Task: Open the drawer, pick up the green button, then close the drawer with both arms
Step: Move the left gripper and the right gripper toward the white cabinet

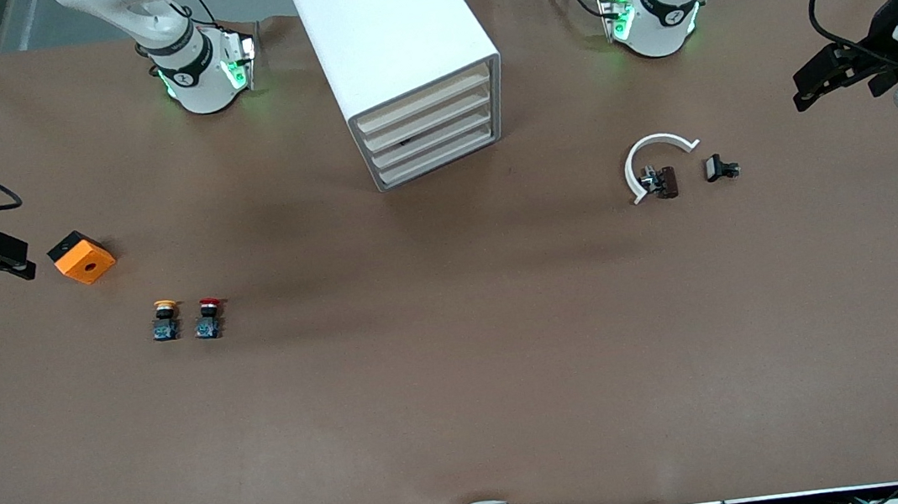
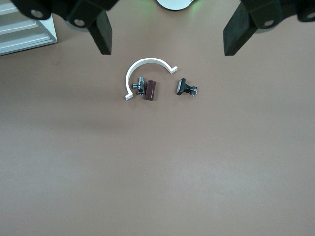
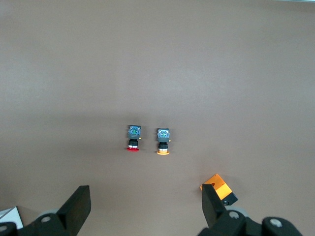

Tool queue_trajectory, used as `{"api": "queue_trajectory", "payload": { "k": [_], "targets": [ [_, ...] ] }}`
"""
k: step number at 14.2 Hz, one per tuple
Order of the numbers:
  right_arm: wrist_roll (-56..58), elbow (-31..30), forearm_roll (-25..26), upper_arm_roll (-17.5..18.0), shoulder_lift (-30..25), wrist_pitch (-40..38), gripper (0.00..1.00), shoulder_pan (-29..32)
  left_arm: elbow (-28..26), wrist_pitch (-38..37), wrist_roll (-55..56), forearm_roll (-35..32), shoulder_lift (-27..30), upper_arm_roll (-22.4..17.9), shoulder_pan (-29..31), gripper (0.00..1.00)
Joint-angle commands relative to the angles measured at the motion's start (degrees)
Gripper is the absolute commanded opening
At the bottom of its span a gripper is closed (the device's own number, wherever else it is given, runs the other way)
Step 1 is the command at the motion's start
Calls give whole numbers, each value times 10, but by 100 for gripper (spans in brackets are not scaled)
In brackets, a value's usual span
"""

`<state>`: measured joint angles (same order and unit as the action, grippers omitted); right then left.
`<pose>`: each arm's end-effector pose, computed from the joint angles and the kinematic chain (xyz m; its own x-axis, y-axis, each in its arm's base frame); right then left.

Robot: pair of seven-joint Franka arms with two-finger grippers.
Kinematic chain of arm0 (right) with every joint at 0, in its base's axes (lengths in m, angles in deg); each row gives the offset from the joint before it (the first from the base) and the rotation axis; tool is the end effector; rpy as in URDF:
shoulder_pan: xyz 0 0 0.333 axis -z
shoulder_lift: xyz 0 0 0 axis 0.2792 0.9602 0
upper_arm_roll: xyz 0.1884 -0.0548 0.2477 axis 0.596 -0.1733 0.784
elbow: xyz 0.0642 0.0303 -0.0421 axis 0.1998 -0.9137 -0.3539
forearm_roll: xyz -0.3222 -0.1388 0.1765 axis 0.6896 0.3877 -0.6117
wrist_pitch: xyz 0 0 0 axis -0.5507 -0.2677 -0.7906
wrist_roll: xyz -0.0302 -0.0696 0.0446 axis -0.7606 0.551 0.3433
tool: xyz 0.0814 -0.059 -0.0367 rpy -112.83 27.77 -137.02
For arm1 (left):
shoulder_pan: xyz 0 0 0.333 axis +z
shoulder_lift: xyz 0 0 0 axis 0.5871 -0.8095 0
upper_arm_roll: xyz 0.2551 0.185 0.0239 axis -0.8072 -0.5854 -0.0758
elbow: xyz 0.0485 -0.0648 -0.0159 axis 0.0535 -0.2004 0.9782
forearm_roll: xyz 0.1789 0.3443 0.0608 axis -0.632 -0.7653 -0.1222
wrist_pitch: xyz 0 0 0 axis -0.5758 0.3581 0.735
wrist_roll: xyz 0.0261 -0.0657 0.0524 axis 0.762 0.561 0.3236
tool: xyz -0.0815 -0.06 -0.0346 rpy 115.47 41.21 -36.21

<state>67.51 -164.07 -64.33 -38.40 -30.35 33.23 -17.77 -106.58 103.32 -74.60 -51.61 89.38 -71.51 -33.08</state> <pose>0.6008 -0.0212 0.6138 0.9980 0.0540 0.0315 0.0530 -0.9981 0.0326 0.5236 -0.0439 0.6367 0.9961 0.0720 -0.0516 0.0715 -0.9974 -0.0101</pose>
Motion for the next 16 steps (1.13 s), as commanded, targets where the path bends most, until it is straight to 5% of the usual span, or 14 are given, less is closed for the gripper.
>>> {"api": "queue_trajectory", "payload": {
  "k": [1,4,10,16],
  "targets": [
    [2,8,7,7,0,-2,100,9,11,-2,-13,-11,-7,1,2,100],
    [2,8,7,7,0,-2,100,7,27,-2,-9,-10,-34,2,-2,100],
    [1,8,7,10,2,-3,100,-8,60,66,3,-1,-193,9,-9,100],
    [-1,8,0,10,7,7,100,-20,62,125,203,66,-295,9,-42,100]
  ]
}}
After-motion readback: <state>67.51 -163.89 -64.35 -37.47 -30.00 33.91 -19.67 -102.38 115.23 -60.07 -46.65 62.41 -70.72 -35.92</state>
